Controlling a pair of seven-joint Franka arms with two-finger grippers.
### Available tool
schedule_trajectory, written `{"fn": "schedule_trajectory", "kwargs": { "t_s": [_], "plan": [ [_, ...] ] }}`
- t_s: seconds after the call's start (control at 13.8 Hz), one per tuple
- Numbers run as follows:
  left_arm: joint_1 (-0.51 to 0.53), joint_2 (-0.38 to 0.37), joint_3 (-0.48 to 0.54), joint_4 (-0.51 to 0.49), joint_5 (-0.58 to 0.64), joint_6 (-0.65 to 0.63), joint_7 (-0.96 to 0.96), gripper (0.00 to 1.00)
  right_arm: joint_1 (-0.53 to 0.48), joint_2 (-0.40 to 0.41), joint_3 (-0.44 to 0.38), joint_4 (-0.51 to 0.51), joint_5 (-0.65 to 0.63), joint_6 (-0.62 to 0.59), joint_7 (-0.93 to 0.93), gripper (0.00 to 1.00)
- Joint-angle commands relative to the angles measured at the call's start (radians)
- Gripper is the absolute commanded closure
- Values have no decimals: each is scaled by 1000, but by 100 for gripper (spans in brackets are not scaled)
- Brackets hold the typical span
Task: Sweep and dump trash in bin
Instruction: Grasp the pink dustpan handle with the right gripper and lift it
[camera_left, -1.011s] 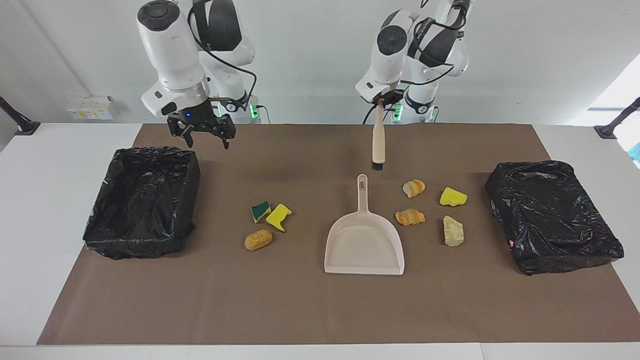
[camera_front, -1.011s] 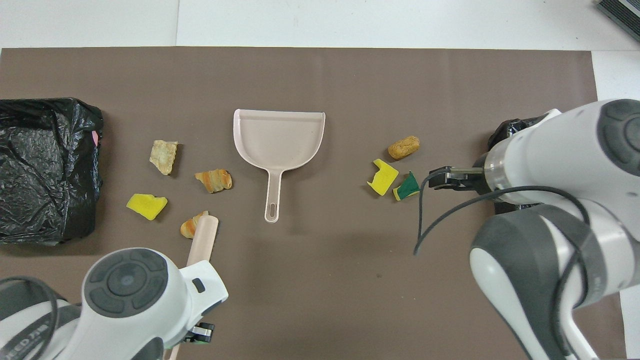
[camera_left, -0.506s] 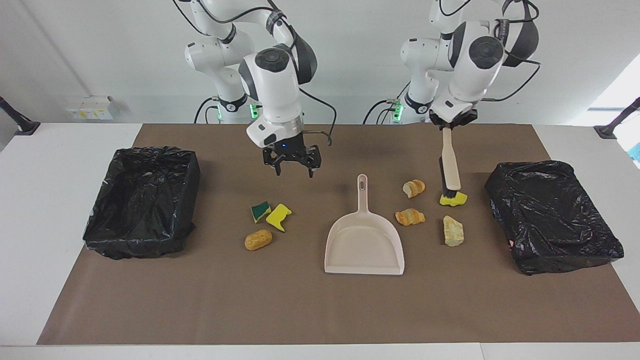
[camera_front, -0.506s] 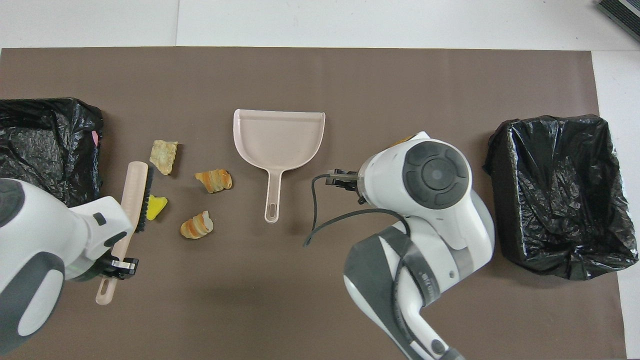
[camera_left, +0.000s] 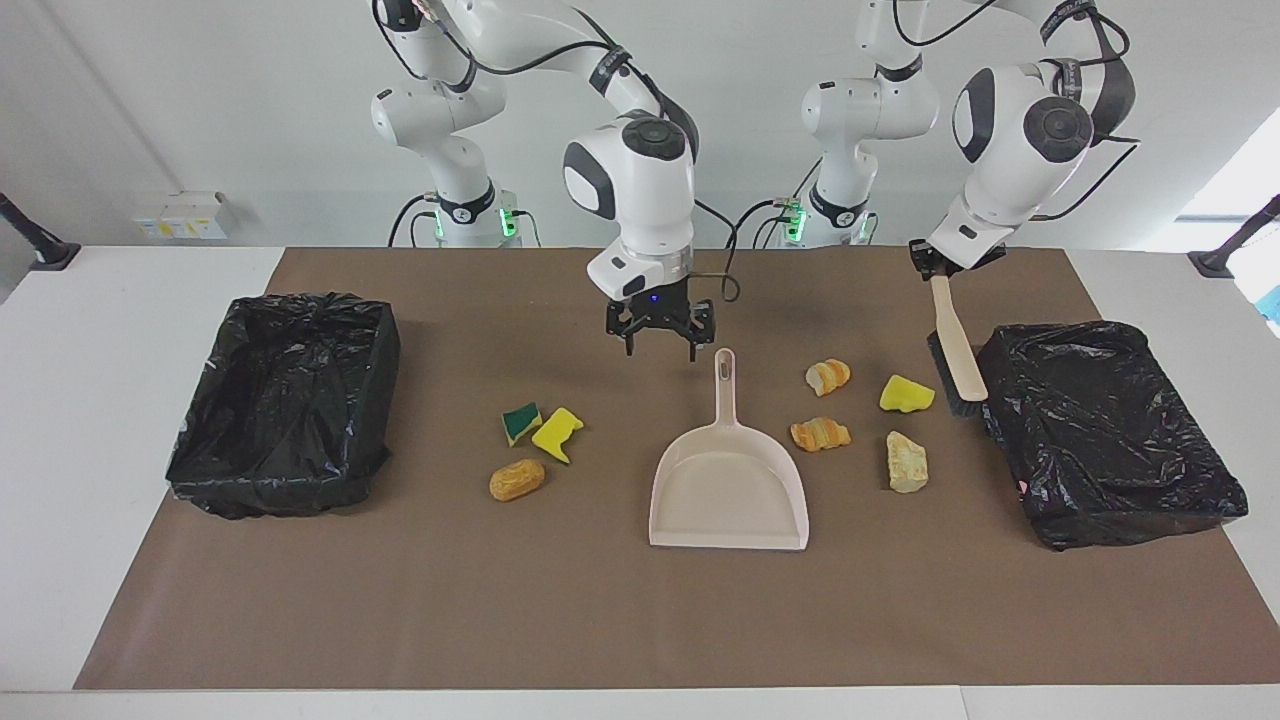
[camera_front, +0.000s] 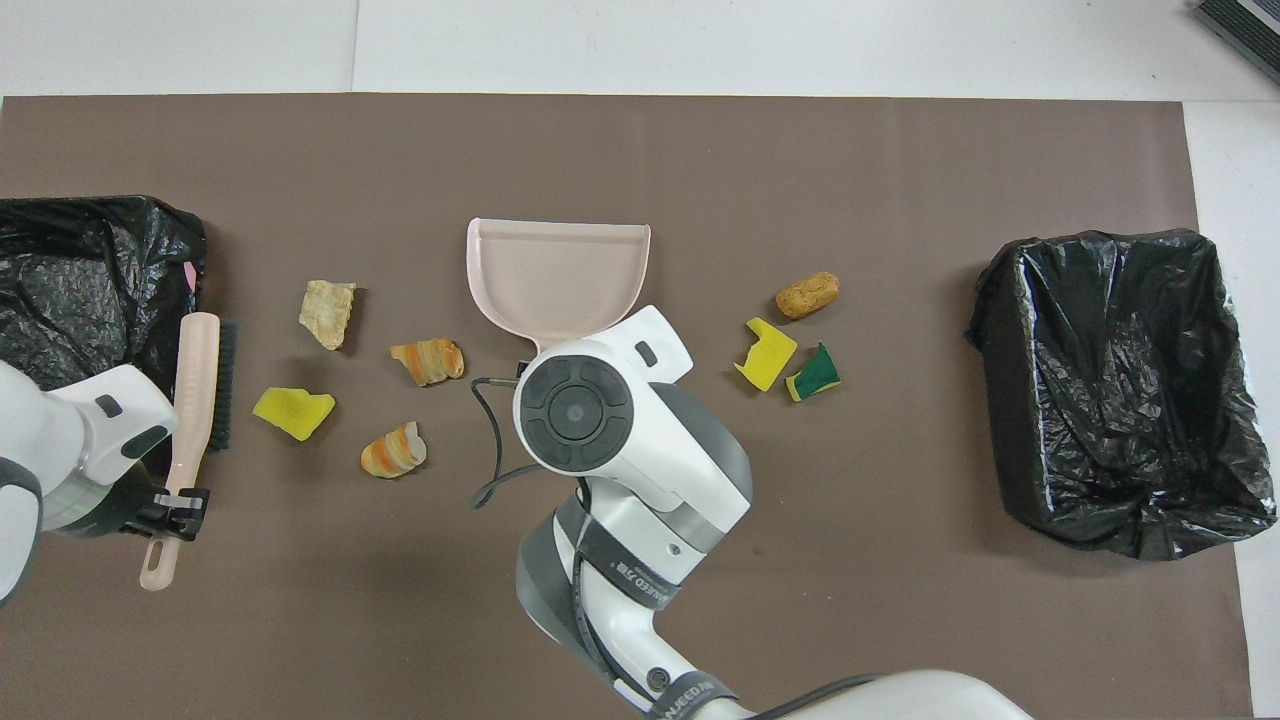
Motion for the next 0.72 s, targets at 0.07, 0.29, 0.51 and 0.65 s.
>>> {"fn": "schedule_trajectory", "kwargs": {
  "t_s": [0.07, 0.29, 0.51, 0.65],
  "plan": [
    [36, 4, -12, -21, -7, 17, 5, 100, 38, 108, -3, 66, -48, 78, 26, 0],
    [35, 2, -12, -28, -7, 24, 5, 100, 52, 125, -1, 66, -97, 82, 16, 5],
    [35, 2, -12, -30, -7, 24, 5, 100, 58, 124, -3, 70, -111, 66, 15, 15],
    [35, 2, -12, -31, -7, 24, 5, 100, 64, 121, -3, 68, -128, 66, 13, 30]
  ]
}}
